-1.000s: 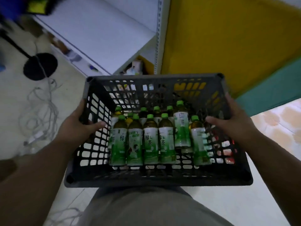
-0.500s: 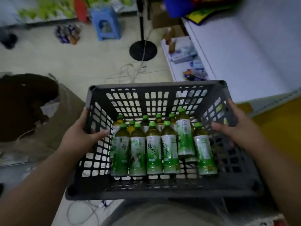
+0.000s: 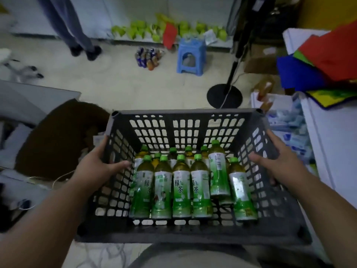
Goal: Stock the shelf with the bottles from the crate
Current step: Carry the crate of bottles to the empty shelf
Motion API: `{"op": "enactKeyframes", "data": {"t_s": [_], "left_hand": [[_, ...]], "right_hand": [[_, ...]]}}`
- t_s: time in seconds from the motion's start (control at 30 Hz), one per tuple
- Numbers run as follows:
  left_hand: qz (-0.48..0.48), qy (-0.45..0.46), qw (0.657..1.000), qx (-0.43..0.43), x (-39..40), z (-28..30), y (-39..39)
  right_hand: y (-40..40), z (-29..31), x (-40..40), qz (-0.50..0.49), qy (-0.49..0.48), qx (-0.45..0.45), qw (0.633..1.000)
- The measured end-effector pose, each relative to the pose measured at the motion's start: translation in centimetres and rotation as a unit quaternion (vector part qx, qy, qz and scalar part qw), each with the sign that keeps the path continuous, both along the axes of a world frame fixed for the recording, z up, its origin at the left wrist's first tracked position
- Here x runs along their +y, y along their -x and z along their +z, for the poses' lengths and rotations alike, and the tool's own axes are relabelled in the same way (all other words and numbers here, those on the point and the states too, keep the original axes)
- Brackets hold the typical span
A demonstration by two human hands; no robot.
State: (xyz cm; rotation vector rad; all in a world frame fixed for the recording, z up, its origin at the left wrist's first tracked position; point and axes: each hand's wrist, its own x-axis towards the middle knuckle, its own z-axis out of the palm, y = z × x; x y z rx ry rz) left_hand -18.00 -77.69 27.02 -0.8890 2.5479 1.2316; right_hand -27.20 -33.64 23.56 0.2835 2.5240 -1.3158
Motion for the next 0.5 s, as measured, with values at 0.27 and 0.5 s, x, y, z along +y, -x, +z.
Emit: {"op": "enactKeyframes", "data": {"t_s": [0.27,0.5], "left_hand": [[0.090,-0.008,0.995,0.035,-4.0,1.6,14.7],[0.123,-0.038,0.991,0.043,-11.1,-0.2,28.5]], "right_hand": [[22.2,4.9,-6.5,0.090,-0.020,0.021,0.996],[39.0,4.4,-14.6,0.140,-0.030,0.048,0.989]]}}
